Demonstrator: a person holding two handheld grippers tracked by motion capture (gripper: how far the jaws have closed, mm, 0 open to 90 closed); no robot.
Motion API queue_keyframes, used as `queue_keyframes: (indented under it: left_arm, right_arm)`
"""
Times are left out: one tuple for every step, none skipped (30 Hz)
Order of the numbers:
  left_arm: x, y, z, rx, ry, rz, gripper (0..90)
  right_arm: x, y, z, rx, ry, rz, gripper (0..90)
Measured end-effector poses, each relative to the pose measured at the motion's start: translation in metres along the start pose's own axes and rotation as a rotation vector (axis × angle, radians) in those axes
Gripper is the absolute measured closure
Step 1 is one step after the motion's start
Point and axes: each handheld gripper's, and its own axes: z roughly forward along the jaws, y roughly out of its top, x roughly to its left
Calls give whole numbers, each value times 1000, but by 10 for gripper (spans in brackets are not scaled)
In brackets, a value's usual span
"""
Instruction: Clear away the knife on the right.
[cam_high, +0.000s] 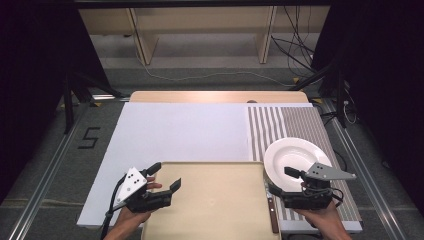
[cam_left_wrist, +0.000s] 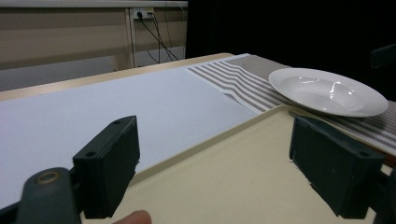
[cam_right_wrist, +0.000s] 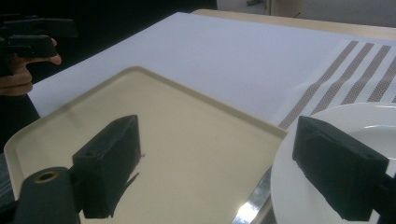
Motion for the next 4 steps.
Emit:
queue_keyframes:
  left_arm:
    - [0, 0, 0, 0, 0, 0, 160]
    - [0, 0, 0, -1, 1, 1, 160]
    - [0, 0, 0, -1, 1, 1, 160]
    - [0, 0, 0, -1, 1, 1, 159]
  right_arm:
    - [0, 0, 0, 0, -1, -1, 163]
    - [0, 0, 0, -1, -1, -1, 163]
    - [0, 0, 0, 0, 0, 0, 163]
    - [0, 0, 0, 0, -1, -1, 163]
